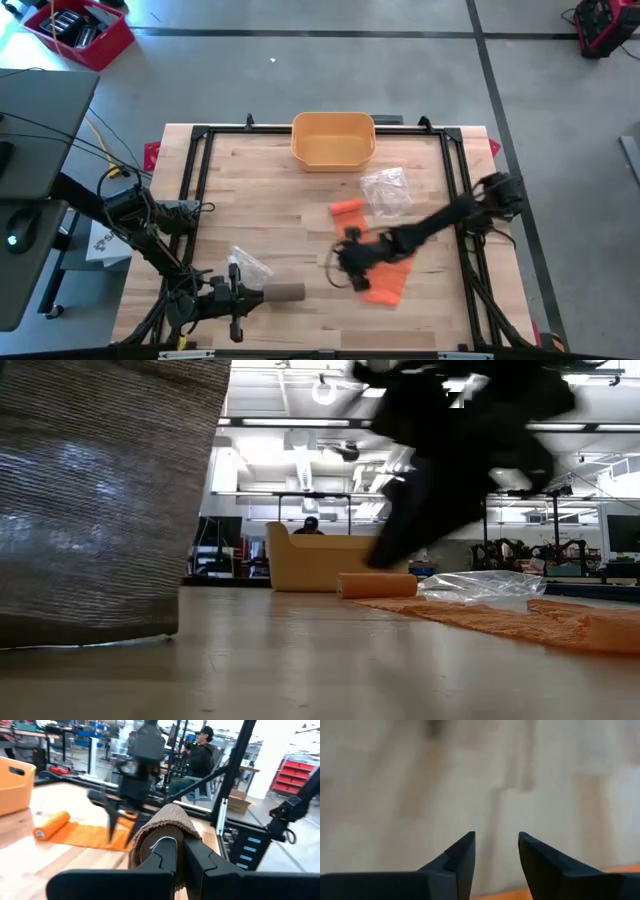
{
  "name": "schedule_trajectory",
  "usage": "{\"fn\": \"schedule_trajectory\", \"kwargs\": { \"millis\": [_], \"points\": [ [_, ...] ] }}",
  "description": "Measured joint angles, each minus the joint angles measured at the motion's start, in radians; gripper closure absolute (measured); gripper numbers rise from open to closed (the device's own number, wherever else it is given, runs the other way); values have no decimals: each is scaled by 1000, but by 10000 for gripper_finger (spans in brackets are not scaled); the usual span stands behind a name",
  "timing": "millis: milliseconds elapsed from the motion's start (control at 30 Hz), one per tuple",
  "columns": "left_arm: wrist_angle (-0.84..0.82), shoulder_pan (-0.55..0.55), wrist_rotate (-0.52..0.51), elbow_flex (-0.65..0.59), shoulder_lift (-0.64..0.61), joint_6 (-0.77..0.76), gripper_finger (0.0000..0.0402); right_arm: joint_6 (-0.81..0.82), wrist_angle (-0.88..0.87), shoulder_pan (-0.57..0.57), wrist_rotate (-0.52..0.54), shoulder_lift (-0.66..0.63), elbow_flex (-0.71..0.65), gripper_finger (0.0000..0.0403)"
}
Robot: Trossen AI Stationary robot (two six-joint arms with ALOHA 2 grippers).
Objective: Roll bandage
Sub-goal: Roll the brown bandage
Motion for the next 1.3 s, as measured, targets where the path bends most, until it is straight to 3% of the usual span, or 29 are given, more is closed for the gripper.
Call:
{"fn": "schedule_trajectory", "kwargs": {
  "millis": [100,200,367,433,733,900,1033,1300],
  "points": [
    [28,44,106,-33,0,-39,401,72,333,101,28,-48,-141,271],
    [158,112,251,-73,0,16,401,55,535,202,175,-63,-176,277],
    [453,202,427,-147,0,219,401,-14,505,275,260,-179,-136,288],
    [463,224,468,-168,-5,242,401,-24,505,294,269,-224,-124,291],
    [463,307,561,-174,-9,245,401,-120,644,301,346,-164,-100,300],
    [464,329,573,-174,-9,245,401,-140,671,270,300,-121,-69,265],
    [464,338,572,-173,-9,252,401,-144,661,264,340,-116,-54,227],
    [464,343,565,-171,-9,252,401,-140,638,264,402,-110,-38,219]
  ]
}}
